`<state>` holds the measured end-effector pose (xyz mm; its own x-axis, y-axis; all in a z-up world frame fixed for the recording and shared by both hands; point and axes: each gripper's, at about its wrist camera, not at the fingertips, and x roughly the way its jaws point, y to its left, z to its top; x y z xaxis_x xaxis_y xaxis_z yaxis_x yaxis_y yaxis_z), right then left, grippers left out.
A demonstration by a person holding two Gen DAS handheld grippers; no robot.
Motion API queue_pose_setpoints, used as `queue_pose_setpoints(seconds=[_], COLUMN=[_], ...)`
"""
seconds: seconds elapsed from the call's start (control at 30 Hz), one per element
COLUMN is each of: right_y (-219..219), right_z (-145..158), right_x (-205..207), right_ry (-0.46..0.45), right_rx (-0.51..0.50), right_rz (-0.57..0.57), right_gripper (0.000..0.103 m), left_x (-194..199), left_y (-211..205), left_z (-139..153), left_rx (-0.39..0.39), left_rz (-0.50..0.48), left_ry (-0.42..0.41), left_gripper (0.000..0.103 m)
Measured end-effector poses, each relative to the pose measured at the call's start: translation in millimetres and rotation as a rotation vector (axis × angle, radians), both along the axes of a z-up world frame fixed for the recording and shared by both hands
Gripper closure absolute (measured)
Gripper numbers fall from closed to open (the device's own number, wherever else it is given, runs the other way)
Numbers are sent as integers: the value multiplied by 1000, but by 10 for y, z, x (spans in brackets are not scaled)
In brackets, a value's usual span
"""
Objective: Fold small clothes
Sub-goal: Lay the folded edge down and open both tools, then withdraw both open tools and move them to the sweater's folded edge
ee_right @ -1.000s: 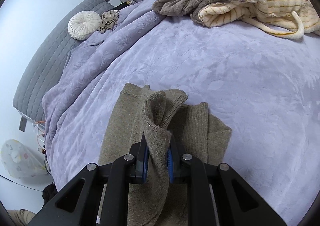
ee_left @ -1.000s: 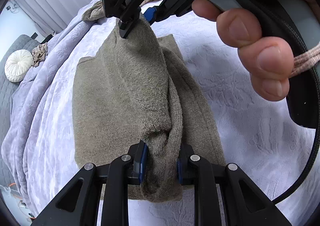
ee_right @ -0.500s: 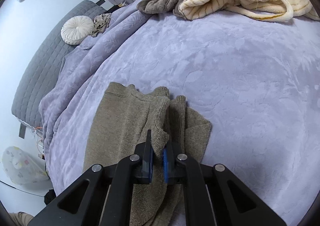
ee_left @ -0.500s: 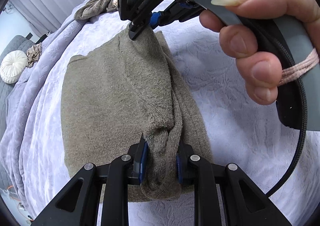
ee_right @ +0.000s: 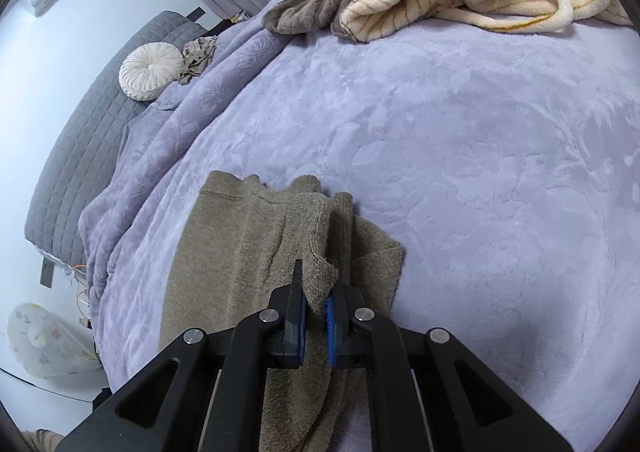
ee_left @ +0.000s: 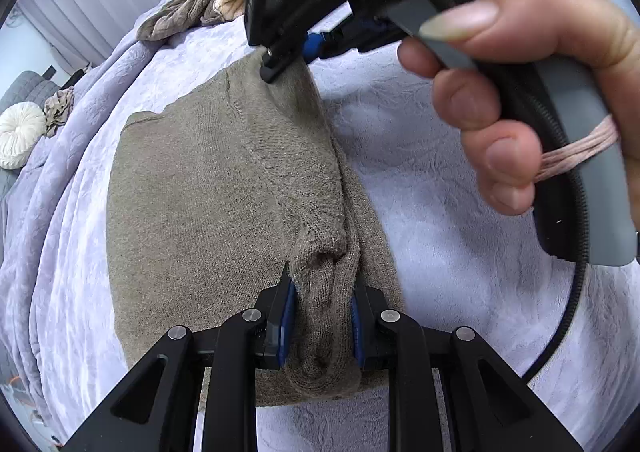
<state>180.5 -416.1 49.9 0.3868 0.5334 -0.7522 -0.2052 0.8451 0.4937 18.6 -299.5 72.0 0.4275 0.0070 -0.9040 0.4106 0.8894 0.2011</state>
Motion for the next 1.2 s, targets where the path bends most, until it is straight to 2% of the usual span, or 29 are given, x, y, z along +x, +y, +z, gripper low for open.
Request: queue_pose_setpoints(seconds=[0.17, 0.27, 0.37, 0.4, 0.5, 0.63, 0.7, 0.77, 0.8, 0.83, 0.87, 0.9, 0.97, 1.03, 1.07, 1.17, 1.2], right_y=[-7, 60, 135, 147, 124, 16, -26, -16, 14, 65, 123, 195, 369, 517, 582, 589, 539], right_z=[-34, 27, 76, 88, 146, 329, 493, 626, 687, 728, 742, 731, 627, 471, 376, 43, 15], right_x=[-25, -39, -32, -29, -36, -133, -239, -324, -366, -397, -414, -424, -435, -454, -454, -384, -393], right_ry=[5, -7, -2, 4, 13, -15, -58, -98, -118, -132, -138, -133, -92, -53, -34, 31, 36], right_rx=[-13, -63, -116, -128, -161, -181, -166, -172, -171, -164, -157, -146, -106, -86, -91, -244, -240], right_rz=[-18, -8, -11, -13, -38, -93, -99, -95, -82, -57, -35, -6, 69, 116, 123, 52, 25], right_gripper=[95, 95, 94, 92, 85, 70, 65, 53, 50, 46, 44, 44, 44, 44, 44, 46, 48], left_x=[29, 50, 66, 71, 52, -94, -222, -293, -298, -282, -232, -167, -15, 155, 240, 446, 463], left_y=[69, 141, 222, 237, 401, 664, 867, 1074, 1170, 1279, 1409, 1551, 1784, 1903, 1910, 1879, 1848], left_z=[-2, 28, 79, 88, 160, 279, 353, 416, 445, 477, 521, 570, 607, 508, 401, 64, -7], left_rx=[-38, -94, -136, -152, -241, -408, -481, -532, -555, -576, -595, -616, -629, -623, -588, -454, -413], left_rz=[-6, -10, -11, -15, -23, -91, -133, -153, -151, -142, -117, -79, -5, 53, 77, 140, 155], left_ry=[18, 45, 63, 72, 124, 222, 249, 257, 257, 249, 224, 180, 118, 129, 154, 180, 176], left_gripper=[78, 61, 57, 53, 51, 51, 51, 51, 48, 39, 19, 10, 10, 10, 10, 10, 10])
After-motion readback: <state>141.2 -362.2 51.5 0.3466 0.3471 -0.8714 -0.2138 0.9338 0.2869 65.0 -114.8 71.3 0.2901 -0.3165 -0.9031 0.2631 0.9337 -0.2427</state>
